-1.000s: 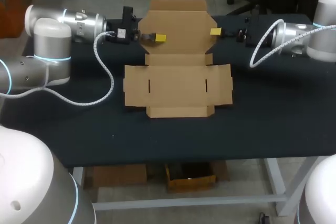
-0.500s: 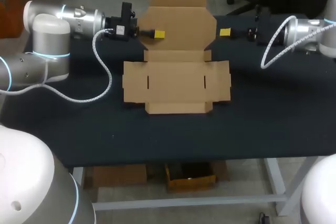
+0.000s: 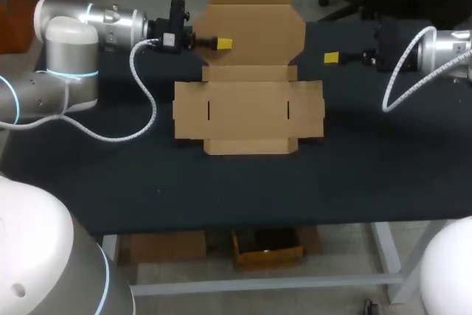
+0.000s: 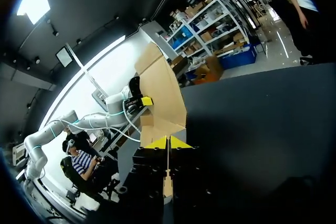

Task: Assemble the packaging by folding the flat box into shape, placing the metal phone stand inside, and closing the box properly

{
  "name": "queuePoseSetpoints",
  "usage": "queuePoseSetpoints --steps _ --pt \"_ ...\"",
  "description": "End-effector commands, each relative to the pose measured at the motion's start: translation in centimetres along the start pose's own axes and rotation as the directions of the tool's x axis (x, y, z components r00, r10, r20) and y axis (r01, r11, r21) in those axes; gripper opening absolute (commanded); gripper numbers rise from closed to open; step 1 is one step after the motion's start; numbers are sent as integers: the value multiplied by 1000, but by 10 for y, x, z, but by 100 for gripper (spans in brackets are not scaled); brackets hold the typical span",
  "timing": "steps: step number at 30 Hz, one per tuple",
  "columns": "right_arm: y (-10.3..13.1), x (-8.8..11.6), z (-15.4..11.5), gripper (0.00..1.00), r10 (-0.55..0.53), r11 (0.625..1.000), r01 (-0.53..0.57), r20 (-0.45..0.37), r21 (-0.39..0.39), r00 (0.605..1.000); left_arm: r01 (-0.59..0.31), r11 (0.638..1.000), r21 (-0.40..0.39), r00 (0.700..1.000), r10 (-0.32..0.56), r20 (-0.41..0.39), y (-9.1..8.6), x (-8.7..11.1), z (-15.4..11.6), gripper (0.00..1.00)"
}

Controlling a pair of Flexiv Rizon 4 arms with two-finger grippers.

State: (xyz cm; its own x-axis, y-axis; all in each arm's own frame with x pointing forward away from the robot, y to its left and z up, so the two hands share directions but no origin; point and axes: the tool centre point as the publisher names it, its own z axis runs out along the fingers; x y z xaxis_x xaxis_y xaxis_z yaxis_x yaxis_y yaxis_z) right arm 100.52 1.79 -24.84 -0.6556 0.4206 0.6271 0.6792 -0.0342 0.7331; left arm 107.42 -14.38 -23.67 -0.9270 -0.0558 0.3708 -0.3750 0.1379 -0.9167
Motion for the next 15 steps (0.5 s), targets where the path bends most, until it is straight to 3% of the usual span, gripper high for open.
queuePoseSetpoints --steps 1,15 --pt "-11 17 -19 0 -31 999 29 134 12 991 -13 1000 3 1000 13 -18 -2 -7 2 0" --pt "-47 31 -45 0 -119 985 84 249 148 961 -73 997 -15 997 73 -16 -11 -3 9 0"
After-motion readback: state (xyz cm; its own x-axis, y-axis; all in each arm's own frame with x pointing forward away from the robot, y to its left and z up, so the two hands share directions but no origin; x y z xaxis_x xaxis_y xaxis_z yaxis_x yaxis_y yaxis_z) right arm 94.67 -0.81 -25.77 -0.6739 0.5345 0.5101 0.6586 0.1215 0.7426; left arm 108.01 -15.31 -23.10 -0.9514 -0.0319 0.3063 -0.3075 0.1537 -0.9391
